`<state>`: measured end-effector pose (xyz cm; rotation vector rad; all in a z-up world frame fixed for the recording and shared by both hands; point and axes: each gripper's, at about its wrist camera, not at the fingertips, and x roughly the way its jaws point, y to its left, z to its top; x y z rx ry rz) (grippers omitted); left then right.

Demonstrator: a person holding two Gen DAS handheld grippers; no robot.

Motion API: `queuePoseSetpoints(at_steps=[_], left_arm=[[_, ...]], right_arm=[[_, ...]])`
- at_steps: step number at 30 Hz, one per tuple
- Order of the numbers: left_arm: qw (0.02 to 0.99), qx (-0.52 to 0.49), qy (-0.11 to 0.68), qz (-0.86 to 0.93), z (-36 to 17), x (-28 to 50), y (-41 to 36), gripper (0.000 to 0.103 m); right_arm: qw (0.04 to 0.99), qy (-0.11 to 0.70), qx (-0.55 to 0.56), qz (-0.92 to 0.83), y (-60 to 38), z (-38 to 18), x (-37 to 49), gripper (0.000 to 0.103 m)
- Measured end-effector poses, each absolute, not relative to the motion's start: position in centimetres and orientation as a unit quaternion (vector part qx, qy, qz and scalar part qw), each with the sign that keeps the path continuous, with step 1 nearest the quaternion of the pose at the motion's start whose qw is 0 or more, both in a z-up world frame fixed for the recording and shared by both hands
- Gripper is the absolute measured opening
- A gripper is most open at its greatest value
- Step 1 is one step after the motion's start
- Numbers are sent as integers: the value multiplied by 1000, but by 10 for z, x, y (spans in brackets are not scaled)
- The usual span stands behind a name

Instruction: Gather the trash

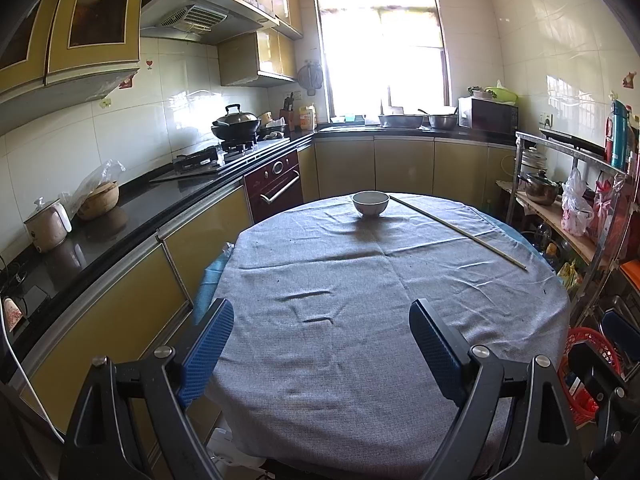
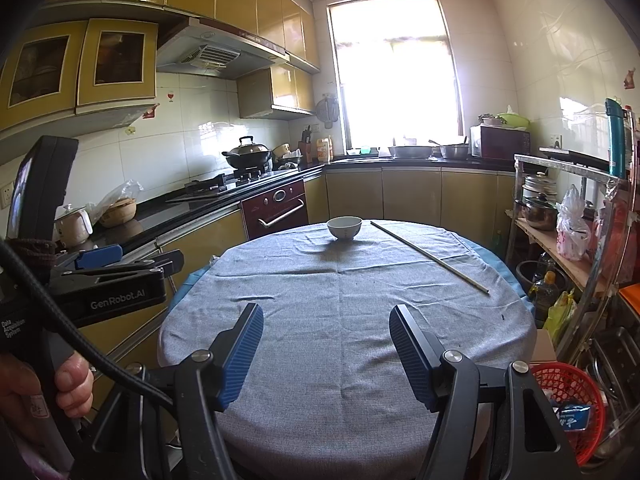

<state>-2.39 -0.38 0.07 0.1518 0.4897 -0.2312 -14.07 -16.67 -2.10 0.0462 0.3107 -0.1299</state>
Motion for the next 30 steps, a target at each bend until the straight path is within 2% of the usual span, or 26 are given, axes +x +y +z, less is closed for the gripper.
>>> queuePoseSetpoints(at_steps=[30], left_arm=[[961, 74, 242, -112, 1, -24, -4, 90]], right_arm=[[985, 156, 25, -69, -169, -23, -141, 69]])
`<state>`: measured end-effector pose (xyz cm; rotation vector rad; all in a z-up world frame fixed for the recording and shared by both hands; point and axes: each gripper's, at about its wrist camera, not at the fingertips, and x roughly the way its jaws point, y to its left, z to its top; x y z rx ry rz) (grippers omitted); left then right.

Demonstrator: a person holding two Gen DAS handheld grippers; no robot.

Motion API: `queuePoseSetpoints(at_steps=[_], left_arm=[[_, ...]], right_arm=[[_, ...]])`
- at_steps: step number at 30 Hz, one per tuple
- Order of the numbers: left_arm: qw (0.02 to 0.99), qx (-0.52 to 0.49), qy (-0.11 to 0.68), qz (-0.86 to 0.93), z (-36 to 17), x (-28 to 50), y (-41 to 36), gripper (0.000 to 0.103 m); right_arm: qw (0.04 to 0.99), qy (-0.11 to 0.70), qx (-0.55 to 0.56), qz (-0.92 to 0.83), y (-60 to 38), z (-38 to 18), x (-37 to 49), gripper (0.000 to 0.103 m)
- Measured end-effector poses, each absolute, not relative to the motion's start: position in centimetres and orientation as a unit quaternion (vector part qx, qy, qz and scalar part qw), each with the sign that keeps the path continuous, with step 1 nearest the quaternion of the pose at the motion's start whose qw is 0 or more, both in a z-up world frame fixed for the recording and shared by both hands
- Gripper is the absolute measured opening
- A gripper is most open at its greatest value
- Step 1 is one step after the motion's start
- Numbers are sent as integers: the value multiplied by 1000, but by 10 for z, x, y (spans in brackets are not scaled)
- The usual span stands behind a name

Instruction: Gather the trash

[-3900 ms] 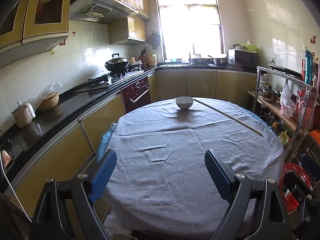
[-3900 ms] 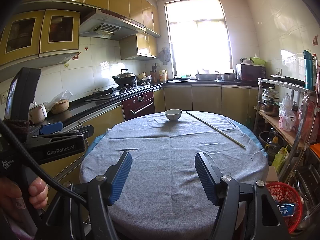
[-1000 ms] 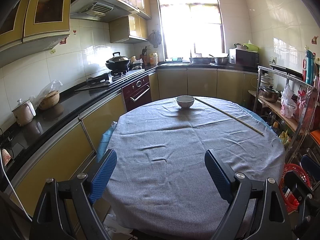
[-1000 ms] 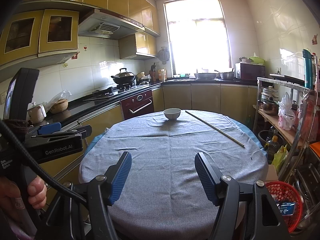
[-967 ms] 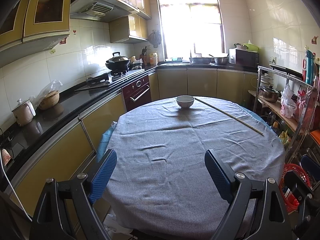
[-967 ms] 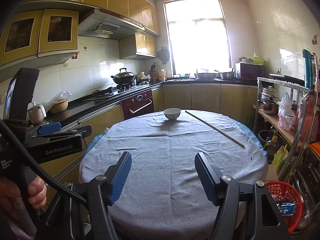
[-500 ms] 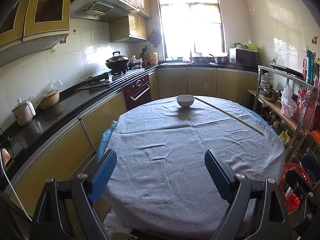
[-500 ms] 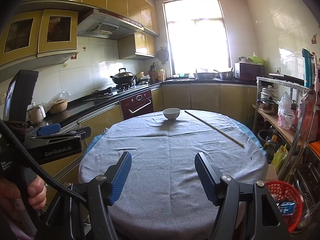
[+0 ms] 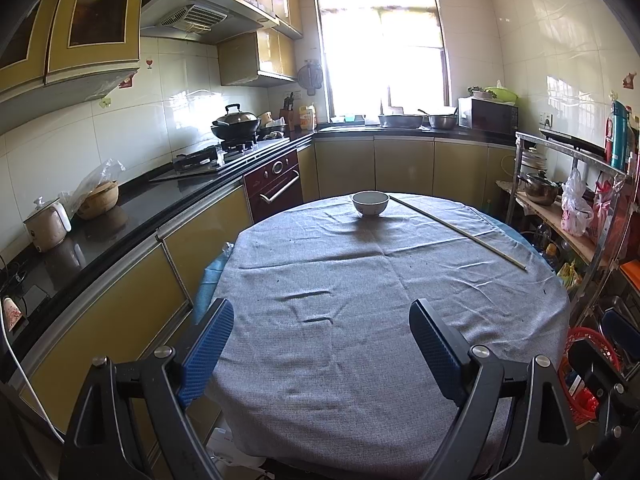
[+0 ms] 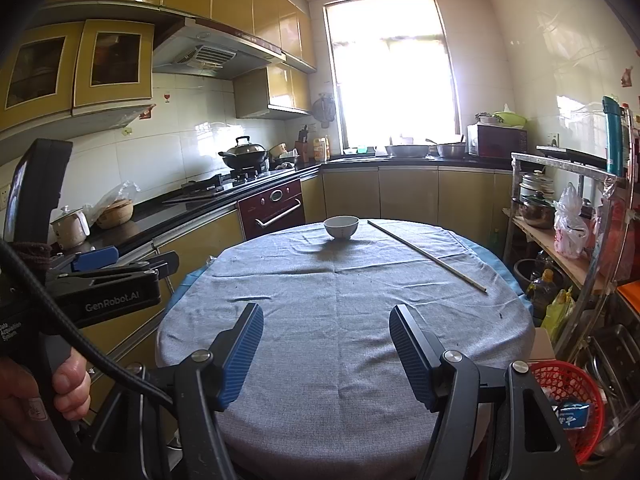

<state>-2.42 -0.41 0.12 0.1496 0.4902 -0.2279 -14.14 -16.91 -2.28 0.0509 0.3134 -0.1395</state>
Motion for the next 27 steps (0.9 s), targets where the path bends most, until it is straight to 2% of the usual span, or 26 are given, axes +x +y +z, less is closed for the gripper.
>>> queuePoseSetpoints(at_steps=[12, 27], left_arm=[[960, 76, 247, -108, 0, -18, -4, 90], [951, 79, 288, -77, -23, 20, -10, 90]], right_arm=[[984, 159, 15, -75, -171, -21, -130, 69], [980, 179, 36, -79, -200, -22, -84, 69]])
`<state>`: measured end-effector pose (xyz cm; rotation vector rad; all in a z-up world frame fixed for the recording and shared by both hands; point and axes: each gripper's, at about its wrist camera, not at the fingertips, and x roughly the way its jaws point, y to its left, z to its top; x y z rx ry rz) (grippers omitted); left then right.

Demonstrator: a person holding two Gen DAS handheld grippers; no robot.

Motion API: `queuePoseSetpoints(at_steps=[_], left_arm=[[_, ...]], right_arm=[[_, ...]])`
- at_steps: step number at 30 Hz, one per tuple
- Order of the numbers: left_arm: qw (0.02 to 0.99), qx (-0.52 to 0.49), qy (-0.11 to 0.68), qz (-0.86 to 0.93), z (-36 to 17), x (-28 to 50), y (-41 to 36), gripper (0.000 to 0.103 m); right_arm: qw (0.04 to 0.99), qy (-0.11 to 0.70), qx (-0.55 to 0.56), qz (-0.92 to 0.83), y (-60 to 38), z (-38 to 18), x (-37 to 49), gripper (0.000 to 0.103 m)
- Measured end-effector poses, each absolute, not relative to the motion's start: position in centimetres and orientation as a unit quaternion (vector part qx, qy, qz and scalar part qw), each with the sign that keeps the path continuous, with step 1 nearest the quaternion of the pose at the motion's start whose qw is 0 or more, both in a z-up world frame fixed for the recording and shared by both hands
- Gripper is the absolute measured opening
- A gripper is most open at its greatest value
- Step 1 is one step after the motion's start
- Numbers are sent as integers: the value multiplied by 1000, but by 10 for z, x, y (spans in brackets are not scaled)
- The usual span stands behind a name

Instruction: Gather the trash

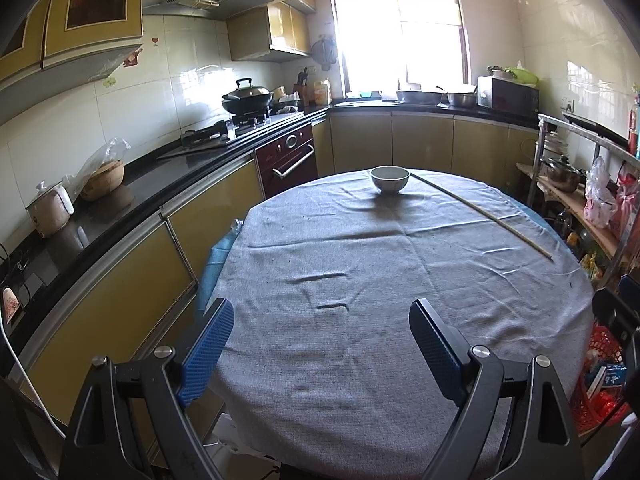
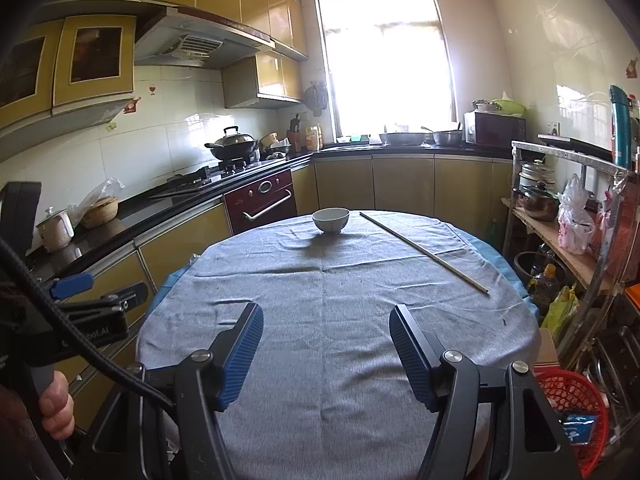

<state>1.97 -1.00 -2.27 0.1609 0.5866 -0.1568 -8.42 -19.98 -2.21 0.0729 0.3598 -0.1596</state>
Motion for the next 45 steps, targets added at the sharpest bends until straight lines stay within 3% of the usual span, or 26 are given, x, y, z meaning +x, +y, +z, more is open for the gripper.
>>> queuePoseSetpoints(at_steps=[39, 45], left_arm=[[944, 73, 312, -84, -27, 98, -6, 90], [936, 66, 334, -95, -51, 117, -9, 90]], right_arm=[[966, 229, 50, -110, -199, -26, -3, 69], [962, 242, 51, -117, -207, -40, 7, 69]])
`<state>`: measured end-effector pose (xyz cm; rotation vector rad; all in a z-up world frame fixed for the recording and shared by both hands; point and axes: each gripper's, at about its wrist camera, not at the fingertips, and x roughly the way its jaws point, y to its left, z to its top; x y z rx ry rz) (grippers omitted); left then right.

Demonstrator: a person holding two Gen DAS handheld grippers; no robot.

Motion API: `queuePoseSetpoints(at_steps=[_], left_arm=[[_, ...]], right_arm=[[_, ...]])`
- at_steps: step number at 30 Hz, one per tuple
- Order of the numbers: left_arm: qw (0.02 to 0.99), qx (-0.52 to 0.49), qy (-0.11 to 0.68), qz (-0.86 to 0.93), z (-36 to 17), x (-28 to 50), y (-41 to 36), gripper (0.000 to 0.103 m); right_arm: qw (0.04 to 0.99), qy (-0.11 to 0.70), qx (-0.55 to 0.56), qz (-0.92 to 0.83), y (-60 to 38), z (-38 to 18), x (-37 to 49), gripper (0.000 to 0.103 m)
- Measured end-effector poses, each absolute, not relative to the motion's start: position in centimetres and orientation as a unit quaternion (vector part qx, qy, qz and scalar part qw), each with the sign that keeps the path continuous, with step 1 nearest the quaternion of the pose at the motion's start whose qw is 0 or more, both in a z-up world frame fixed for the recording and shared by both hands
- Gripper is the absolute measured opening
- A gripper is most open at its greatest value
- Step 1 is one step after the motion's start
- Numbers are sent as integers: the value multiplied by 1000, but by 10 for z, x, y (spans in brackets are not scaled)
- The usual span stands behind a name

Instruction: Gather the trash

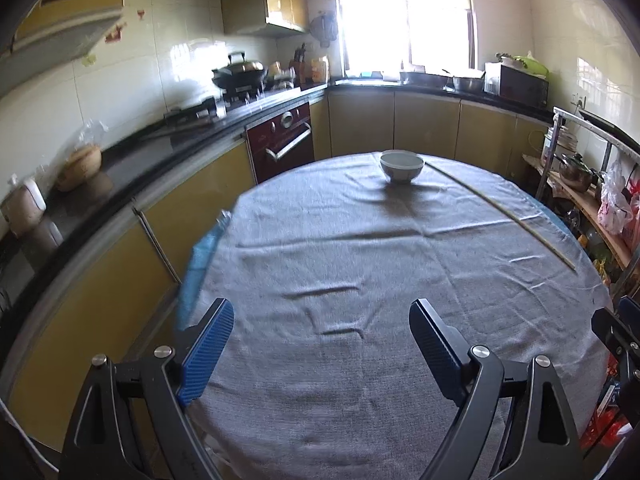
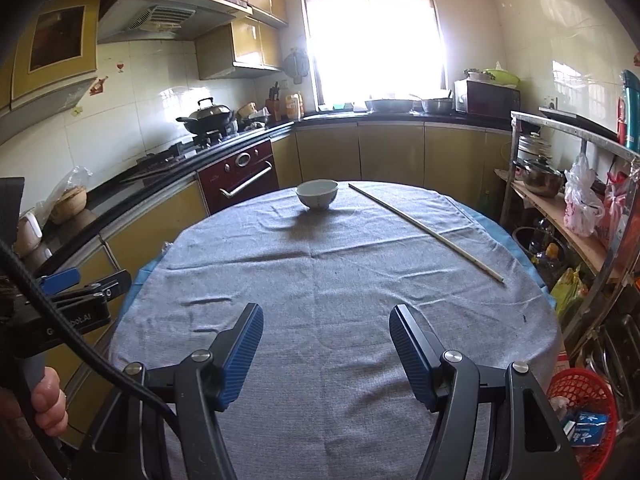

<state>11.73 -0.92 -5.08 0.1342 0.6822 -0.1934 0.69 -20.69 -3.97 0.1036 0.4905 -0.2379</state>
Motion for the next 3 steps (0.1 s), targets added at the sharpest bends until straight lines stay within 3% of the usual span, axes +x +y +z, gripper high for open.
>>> queuePoseSetpoints(at_steps=[3], left_arm=[[923, 61, 369, -96, -82, 142, -15, 90]], right_arm=[[956, 259, 53, -129, -222, -62, 22, 69]])
